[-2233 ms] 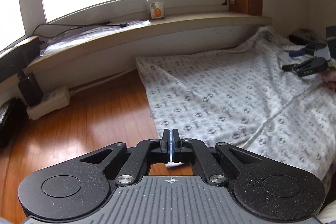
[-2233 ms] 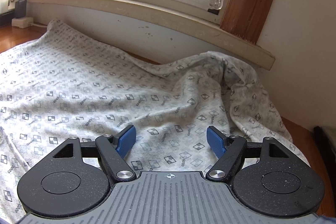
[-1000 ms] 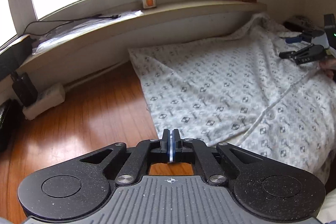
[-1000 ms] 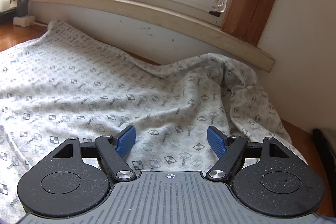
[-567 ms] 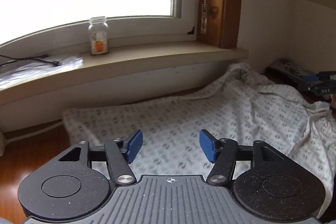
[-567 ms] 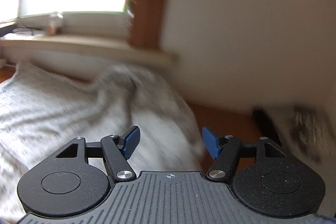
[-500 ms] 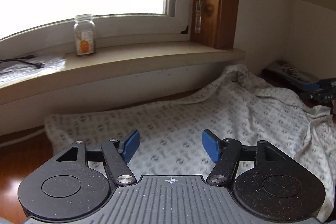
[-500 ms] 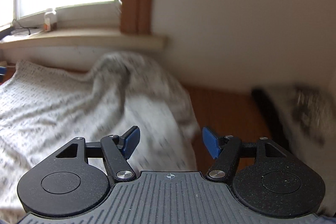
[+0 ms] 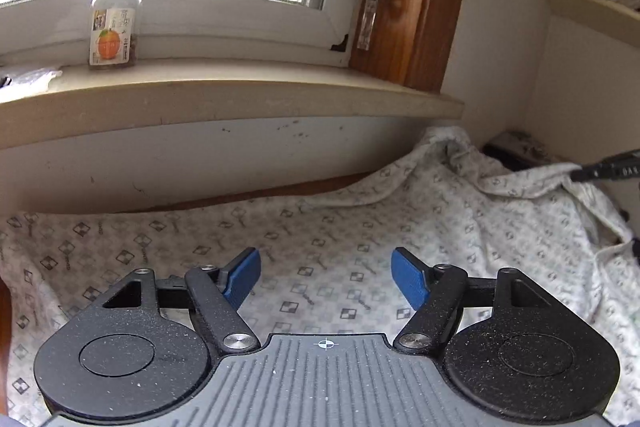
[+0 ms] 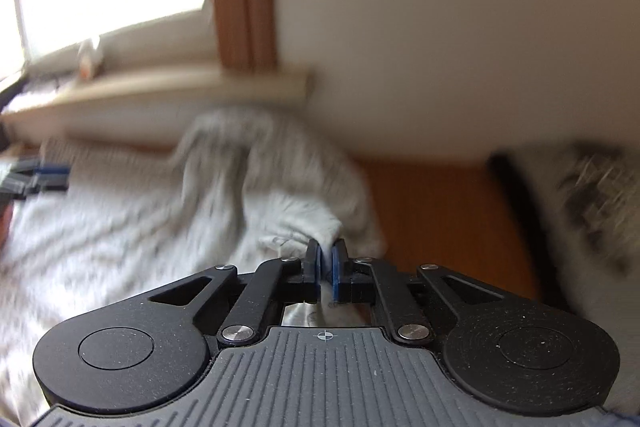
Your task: Fold clothes
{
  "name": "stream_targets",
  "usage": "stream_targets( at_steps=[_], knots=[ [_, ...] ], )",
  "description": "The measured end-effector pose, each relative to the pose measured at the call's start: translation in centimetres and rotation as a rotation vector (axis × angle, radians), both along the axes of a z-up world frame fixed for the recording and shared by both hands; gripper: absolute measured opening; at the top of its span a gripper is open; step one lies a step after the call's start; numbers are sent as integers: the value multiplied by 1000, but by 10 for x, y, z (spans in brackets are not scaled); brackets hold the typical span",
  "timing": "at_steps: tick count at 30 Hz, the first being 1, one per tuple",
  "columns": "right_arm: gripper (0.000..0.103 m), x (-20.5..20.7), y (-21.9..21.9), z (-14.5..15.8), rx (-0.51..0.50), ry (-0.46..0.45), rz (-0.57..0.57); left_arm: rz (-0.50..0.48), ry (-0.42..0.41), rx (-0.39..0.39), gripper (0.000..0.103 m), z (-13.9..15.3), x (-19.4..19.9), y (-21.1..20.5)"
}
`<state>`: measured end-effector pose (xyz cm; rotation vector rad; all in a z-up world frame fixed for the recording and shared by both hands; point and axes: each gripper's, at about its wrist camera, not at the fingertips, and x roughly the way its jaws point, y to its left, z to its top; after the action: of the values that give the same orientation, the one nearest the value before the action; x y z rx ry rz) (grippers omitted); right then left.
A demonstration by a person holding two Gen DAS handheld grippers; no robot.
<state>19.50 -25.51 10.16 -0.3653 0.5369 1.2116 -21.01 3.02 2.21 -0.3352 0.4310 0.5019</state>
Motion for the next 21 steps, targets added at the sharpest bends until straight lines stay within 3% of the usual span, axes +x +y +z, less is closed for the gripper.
stream_targets(
  at_steps=[6, 10, 12, 15, 17, 21],
  knots=[
    [6, -46, 44, 69, 140, -74, 50, -41, -26, 29, 76, 4, -1, -7],
    [6, -95, 97, 93, 218, -47, 176, -51, -37, 58, 77, 7, -2, -11],
    [7, -114, 123, 89, 180, -80, 182, -47, -46, 52, 77, 7, -3, -10],
    [22, -118, 132, 73, 121, -96, 143, -33, -56, 36, 77, 7, -5, -7],
    [38, -103, 115, 63, 123, -72, 100, -29, -58, 36, 77, 8, -5, -7],
    [44, -62, 62, 38, 89, -75, -9, -31, -49, 41, 78, 8, -5, -7]
  ],
)
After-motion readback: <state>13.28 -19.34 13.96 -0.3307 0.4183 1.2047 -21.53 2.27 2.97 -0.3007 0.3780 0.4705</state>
